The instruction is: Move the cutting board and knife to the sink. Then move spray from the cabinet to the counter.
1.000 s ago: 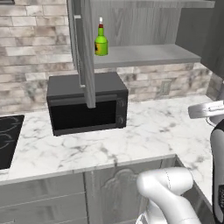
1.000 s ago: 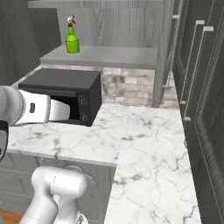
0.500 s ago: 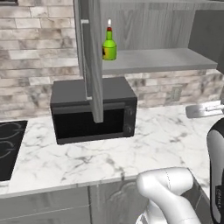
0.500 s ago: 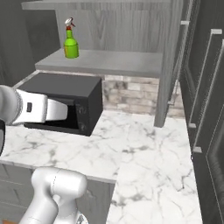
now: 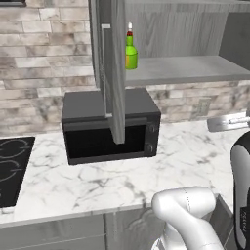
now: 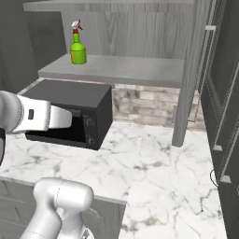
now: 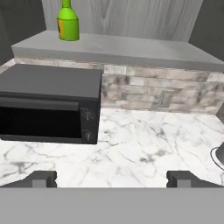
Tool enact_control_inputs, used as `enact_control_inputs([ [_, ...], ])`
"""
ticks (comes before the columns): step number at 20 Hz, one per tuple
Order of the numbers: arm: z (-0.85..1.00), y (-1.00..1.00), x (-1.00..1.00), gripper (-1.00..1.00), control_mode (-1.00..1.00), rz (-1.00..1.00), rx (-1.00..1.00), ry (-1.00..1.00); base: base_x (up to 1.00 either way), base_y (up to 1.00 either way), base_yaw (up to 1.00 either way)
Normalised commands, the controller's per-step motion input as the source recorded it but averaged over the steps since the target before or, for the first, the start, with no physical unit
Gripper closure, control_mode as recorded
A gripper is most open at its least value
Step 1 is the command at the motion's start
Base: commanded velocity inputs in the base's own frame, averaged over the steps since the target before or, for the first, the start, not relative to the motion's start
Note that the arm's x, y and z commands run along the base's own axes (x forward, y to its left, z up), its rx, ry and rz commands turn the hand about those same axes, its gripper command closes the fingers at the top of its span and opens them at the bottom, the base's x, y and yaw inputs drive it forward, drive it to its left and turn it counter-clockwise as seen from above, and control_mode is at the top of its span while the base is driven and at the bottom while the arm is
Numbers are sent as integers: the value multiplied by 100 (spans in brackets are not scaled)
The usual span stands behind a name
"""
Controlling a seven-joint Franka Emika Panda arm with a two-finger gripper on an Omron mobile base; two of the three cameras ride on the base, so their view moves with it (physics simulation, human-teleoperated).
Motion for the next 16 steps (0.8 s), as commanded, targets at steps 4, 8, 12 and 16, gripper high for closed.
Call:
enact_control_inputs([
  [4, 0, 0, 0, -100, 100, 0, 0, 0, 50, 0, 16],
  [8, 0, 0, 0, -100, 100, 0, 0, 0, 25, 0, 27],
  [12, 0, 0, 0, -100, 100, 0, 0, 0, 14, 0, 37],
  [16, 0, 0, 0, -100, 100, 0, 0, 0, 6, 0, 40],
])
